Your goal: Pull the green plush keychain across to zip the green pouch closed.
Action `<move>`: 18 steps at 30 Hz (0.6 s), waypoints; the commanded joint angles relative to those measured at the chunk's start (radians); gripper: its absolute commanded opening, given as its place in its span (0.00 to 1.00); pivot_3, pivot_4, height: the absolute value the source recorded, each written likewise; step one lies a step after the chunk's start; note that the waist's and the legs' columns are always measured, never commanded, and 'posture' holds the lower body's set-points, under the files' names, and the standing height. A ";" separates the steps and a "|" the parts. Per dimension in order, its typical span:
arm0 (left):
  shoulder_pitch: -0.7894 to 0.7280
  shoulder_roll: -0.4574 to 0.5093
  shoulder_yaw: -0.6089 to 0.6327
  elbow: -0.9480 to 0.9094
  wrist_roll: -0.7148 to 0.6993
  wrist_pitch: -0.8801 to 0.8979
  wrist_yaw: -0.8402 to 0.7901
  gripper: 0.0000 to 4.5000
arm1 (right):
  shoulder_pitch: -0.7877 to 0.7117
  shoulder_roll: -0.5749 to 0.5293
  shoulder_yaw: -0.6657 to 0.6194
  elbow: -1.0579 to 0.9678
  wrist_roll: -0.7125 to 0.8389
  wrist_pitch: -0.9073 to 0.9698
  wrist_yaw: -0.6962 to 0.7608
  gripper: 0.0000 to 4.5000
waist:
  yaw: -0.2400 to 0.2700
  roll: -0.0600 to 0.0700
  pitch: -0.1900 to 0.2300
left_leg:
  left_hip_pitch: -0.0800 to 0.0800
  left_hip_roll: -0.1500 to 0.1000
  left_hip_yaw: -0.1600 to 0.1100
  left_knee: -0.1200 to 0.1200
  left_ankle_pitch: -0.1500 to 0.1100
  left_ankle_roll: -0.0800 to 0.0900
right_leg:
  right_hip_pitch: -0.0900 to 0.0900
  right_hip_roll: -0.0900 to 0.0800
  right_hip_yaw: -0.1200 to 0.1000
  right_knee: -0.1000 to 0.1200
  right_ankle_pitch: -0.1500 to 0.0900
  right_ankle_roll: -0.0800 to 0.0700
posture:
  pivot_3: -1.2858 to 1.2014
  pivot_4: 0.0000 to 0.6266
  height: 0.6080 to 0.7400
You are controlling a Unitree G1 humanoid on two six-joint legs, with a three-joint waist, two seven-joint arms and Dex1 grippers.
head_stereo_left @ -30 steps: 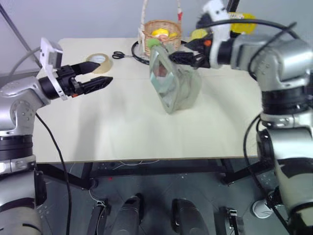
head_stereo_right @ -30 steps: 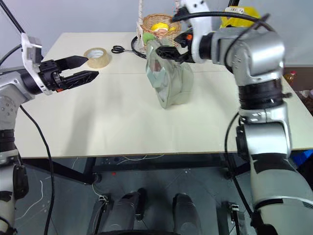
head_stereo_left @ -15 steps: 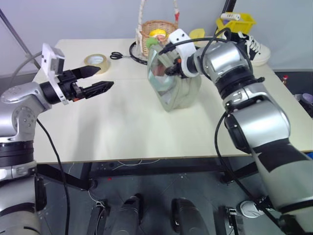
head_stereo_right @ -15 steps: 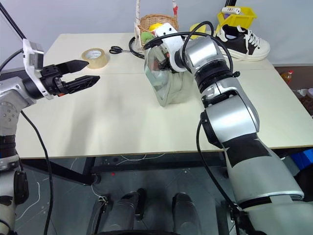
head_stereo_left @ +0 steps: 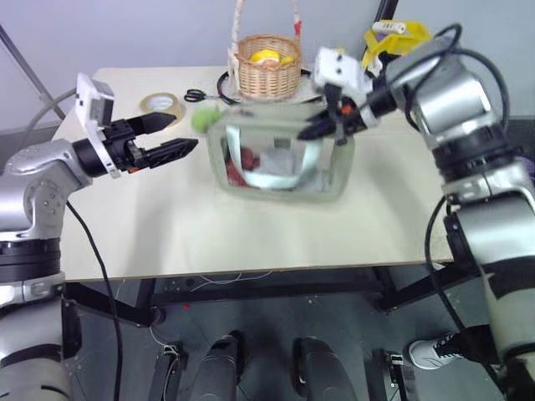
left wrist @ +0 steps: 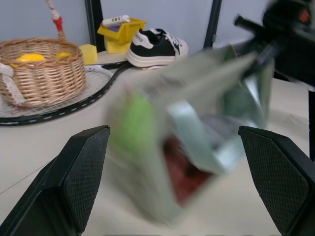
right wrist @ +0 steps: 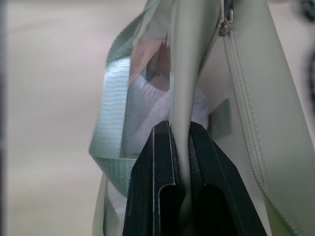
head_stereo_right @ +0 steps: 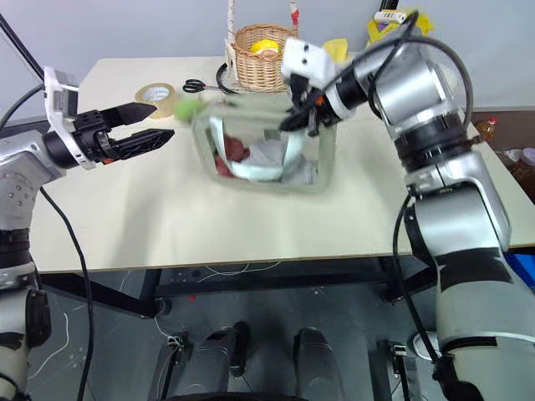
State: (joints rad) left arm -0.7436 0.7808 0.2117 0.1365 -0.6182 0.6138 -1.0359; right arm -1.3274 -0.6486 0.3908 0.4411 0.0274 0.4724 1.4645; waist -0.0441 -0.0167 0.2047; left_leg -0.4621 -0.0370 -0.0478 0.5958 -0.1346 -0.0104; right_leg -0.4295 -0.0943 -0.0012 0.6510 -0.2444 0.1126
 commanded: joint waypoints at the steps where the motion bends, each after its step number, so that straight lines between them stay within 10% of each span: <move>1: -0.029 0.005 0.003 -0.011 0.006 -0.024 -0.012 1.00 | 0.022 -0.014 -0.045 -0.114 0.019 -0.038 -0.005 0.01 | -0.002 0.000 0.000 | 0.000 0.000 0.001 0.000 0.000 0.000 | 0.000 0.000 0.001 0.000 0.000 0.000 | 0.52 0.24 0.88; 18: -0.062 0.011 -0.017 0.012 0.023 -0.027 -0.041 1.00 | 0.193 -0.068 -0.134 -0.188 0.103 -0.162 0.059 0.01 | 0.004 0.000 0.000 | 0.000 0.001 0.000 0.000 0.000 0.000 | 0.001 0.000 0.000 0.000 0.000 0.000 | 0.52 0.24 0.88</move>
State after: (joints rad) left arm -0.7891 0.7791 0.1786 0.1589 -0.5975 0.6008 -1.0719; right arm -1.1226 -0.6989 0.2983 0.2792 0.1017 0.3312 1.5078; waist -0.0398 -0.0167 0.2048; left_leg -0.4619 -0.0363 -0.0480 0.5961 -0.1342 -0.0109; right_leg -0.4288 -0.0945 -0.0009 0.6507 -0.2444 0.1125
